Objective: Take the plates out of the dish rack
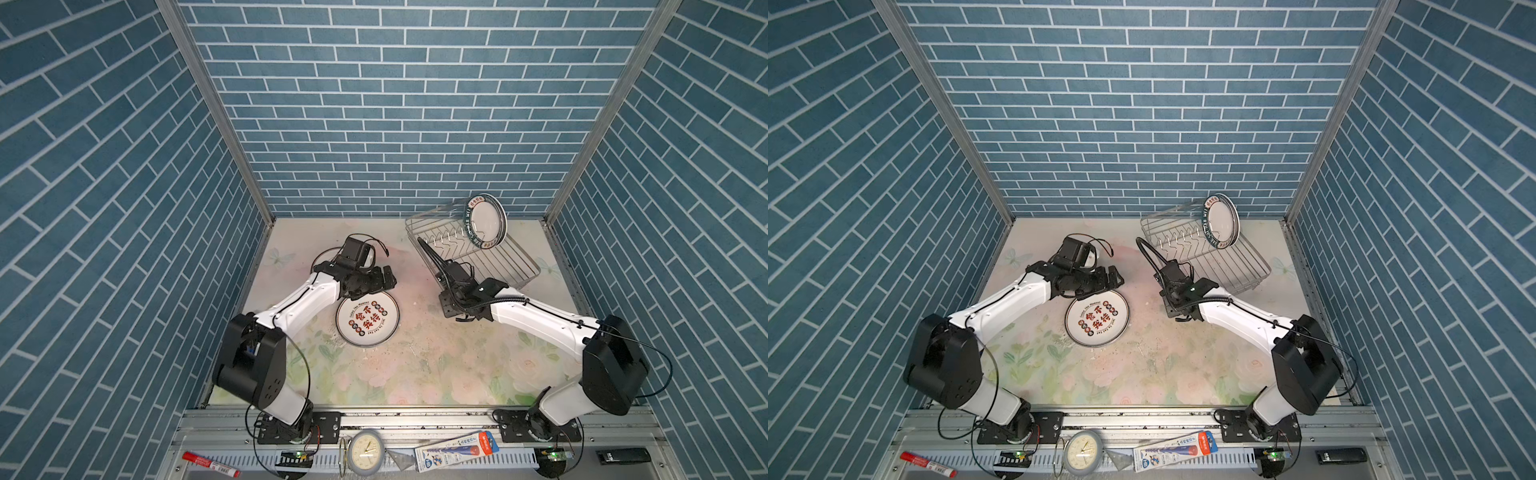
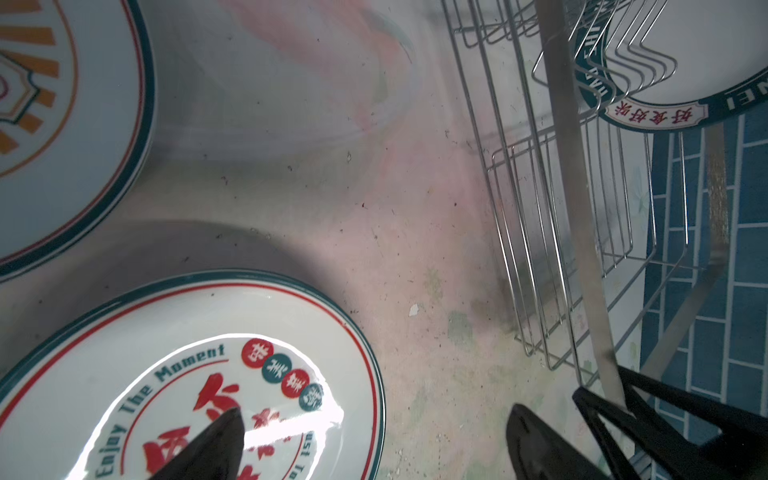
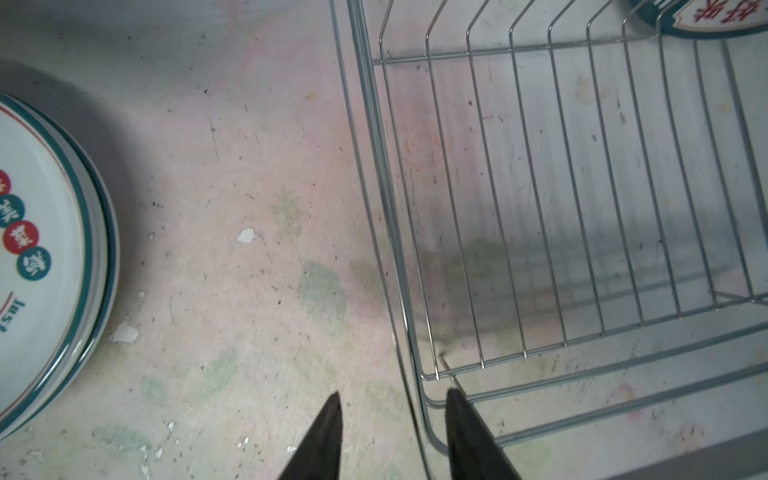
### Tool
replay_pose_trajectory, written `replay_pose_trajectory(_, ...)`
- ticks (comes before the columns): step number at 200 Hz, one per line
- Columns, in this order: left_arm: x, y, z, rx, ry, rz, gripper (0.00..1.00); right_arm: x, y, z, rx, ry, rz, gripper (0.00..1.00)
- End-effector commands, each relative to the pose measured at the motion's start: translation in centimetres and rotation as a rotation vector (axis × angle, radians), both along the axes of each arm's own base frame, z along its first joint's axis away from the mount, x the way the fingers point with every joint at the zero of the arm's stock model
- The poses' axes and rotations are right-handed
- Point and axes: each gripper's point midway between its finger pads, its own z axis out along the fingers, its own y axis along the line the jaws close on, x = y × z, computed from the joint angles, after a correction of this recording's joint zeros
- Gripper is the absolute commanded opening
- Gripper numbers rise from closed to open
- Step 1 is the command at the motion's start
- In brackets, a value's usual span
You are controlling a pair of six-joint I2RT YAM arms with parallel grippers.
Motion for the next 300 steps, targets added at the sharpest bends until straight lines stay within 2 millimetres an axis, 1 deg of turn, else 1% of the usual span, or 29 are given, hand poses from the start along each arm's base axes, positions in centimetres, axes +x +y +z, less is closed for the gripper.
replay_pose_trajectory(1, 1.4, -1.8, 0.1, -0.004, -0.013, -0.034, 0.99, -2.5, -1.8, -0.5, -0.013, 0.106, -0.064, 0.48)
replay_pose_trajectory(30, 2.7, -4.5, -0.2, -0.013, -0.007, -0.078, 0.99, -1.6, -2.8, 0.7, 0.003, 0.075, -0.096, 0.49)
replay_pose_trajectory(57, 3.4, -6.1, -0.3, -0.008, -0.005, -0.104, 0.99, -1.4, -3.3, 1.3, 0.010, 0.066, -0.104, 0.50)
replay_pose_trajectory(104, 3.6, -6.1, -0.2, 0.008, -0.010, -0.096, 0.99, -2.3, -3.2, -0.1, 0.035, 0.109, -0.102, 0.50)
replay_pose_trajectory(117, 3.7, -6.1, 0.2, 0.005, -0.015, -0.098, 0.99, -2.2, -3.7, 0.5, 0.037, 0.081, -0.109, 0.51)
replay_pose_trajectory(127, 3.6, -6.1, 0.5, 0.011, -0.020, -0.103, 0.99, -1.8, -4.1, 1.6, 0.034, 0.052, -0.115, 0.51)
replay_pose_trajectory(154, 3.3, -5.5, 1.4, 0.028, -0.045, -0.105, 0.99, 0.7, -5.3, 5.6, 0.036, -0.034, -0.138, 0.55)
replay_pose_trajectory(170, 3.2, -5.5, 1.9, 0.027, -0.057, -0.114, 0.99, 2.0, -5.4, 7.5, 0.042, -0.068, -0.137, 0.57)
replay_pose_trajectory(188, 3.2, -5.4, 2.1, 0.032, -0.062, -0.115, 0.99, 3.2, -5.2, 8.9, 0.065, -0.089, -0.129, 0.59)
replay_pose_trajectory(200, 3.2, -5.3, 2.0, 0.036, -0.061, -0.116, 0.99, 4.4, -5.8, 9.5, 0.061, -0.106, -0.150, 0.62)
replay_pose_trajectory(208, 3.1, -5.4, 2.1, 0.033, -0.062, -0.119, 0.99, 5.4, -6.5, 9.9, 0.062, -0.118, -0.169, 0.69)
replay_pose_trajectory(216, 3.1, -5.5, 2.1, 0.027, -0.062, -0.121, 0.99, 6.8, -7.5, 10.5, 0.065, -0.134, -0.198, 0.70)
replay_pose_trajectory(221, 3.0, -5.5, 2.3, 0.023, -0.063, -0.123, 0.99, 7.6, -8.1, 11.0, 0.066, -0.147, -0.214, 0.75)
replay_pose_trajectory(233, 2.8, -5.6, 2.4, 0.015, -0.064, -0.128, 0.99, 10.1, -9.9, 11.8, 0.054, -0.168, -0.260, 0.79)
replay_pose_trajectory(238, 2.7, -5.6, 2.6, 0.009, -0.066, -0.127, 0.99, 11.1, -10.6, 11.9, 0.049, -0.172, -0.280, 0.89)
replay_pose_trajectory(240, 2.6, -5.5, 2.6, 0.009, -0.067, -0.127, 0.99, 11.5, -10.9, 12.3, 0.052, -0.179, -0.285, 0.90)
replay_pose_trajectory(241, 2.6, -5.5, 2.7, 0.009, -0.068, -0.128, 0.99, 11.7, -11.0, 11.8, 0.045, -0.169, -0.286, 0.91)
replay_pose_trajectory(245, 2.5, -5.5, 2.6, 0.008, -0.066, -0.126, 0.99, 12.5, -11.3, 12.4, 0.057, -0.178, -0.290, 0.91)
replay_pose_trajectory(246, 2.4, -5.4, 2.6, 0.008, -0.065, -0.127, 0.99, 12.7, -11.4, 11.9, 0.051, -0.168, -0.291, 0.91)
replay_pose_trajectory(249, 2.3, -5.3, 2.6, 0.009, -0.066, -0.125, 0.99, 13.3, -11.6, 12.0, 0.057, -0.168, -0.297, 0.92)
replay_pose_trajectory(251, 2.2, -5.3, 2.6, 0.010, -0.066, -0.126, 0.99, 13.6, -11.8, 12.4, 0.062, -0.176, -0.301, 0.95)
replay_pose_trajectory(252, 2.2, -5.3, 2.7, 0.009, -0.066, -0.125, 0.99, 13.8, -11.9, 11.9, 0.056, -0.166, -0.303, 0.97)
replay_pose_trajectory(253, 2.2, -5.3, 2.7, 0.009, -0.067, -0.124, 0.99, 14.0, -11.9, 12.4, 0.062, -0.177, -0.305, 0.98)
replay_pose_trajectory(255, 2.1, -5.2, 2.7, 0.010, -0.068, -0.125, 0.99, 14.3, -12.1, 12.4, 0.060, -0.177, -0.308, 0.99)
replay_pose_trajectory(256, 2.0, -5.2, 2.7, 0.010, -0.068, -0.125, 0.99, 14.5, -12.2, 11.9, 0.055, -0.167, -0.310, 0.99)
replay_pose_trajectory(257, 2.0, -5.1, 2.7, 0.010, -0.068, -0.124, 0.99, 14.7, -12.2, 12.3, 0.059, -0.176, -0.310, 0.99)
replay_pose_trajectory(263, 1.8, -5.0, 2.7, 0.010, -0.069, -0.122, 0.99, 15.6, -12.4, 12.3, 0.058, -0.178, -0.306, 0.99)
replay_pose_trajectory(279, 1.1, -4.5, 3.0, 0.013, -0.077, -0.118, 0.99, 17.8, -12.9, 11.8, 0.051, -0.179, -0.305, 0.99)
replay_pose_trajectory(300, 0.4, -3.9, 3.0, 0.021, -0.079, -0.114, 0.99, 19.9, -13.1, 11.1, 0.076, -0.176, -0.304, 0.99)
